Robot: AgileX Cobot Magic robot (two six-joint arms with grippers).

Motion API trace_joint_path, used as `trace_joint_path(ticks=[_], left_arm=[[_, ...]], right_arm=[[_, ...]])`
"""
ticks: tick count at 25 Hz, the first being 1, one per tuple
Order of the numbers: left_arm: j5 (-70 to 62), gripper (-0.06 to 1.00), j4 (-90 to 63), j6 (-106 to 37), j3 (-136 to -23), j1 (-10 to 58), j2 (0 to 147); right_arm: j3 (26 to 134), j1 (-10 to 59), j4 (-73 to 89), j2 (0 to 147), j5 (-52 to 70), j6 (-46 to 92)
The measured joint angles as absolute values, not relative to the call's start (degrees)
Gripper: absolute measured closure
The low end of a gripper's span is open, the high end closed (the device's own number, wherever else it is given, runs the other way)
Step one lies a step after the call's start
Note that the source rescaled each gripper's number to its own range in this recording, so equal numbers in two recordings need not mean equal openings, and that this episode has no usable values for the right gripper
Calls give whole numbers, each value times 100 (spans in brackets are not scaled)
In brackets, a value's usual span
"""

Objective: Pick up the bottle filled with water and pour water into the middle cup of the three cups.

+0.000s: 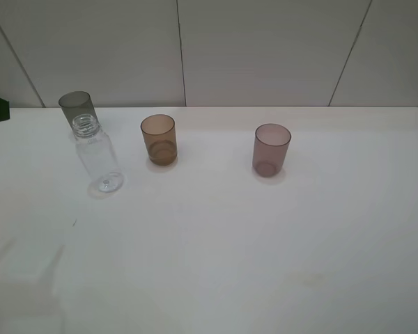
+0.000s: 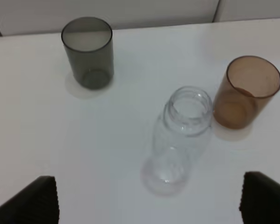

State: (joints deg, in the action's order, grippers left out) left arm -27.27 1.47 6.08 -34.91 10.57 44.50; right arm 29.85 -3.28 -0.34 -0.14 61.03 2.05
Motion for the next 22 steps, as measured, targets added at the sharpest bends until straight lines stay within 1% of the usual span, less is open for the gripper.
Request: trace_joint_path(ticks=[8, 12, 17, 22], left_arm=[[-4531, -6, 0, 584, -3496, 1057, 2496], [-5359, -6, -191, 128, -3496, 1057, 1608], [-5958, -6, -421, -54, -3496, 1057, 838], [-6063, -6, -450, -287, -3349, 1057, 518]], right_arm=[[2985, -328, -34, -14, 6103, 205], [2985, -328, -34, -14, 6103, 205], [2985, -328, -34, -14, 6103, 205], [2985, -328, 0, -14, 6103, 205]])
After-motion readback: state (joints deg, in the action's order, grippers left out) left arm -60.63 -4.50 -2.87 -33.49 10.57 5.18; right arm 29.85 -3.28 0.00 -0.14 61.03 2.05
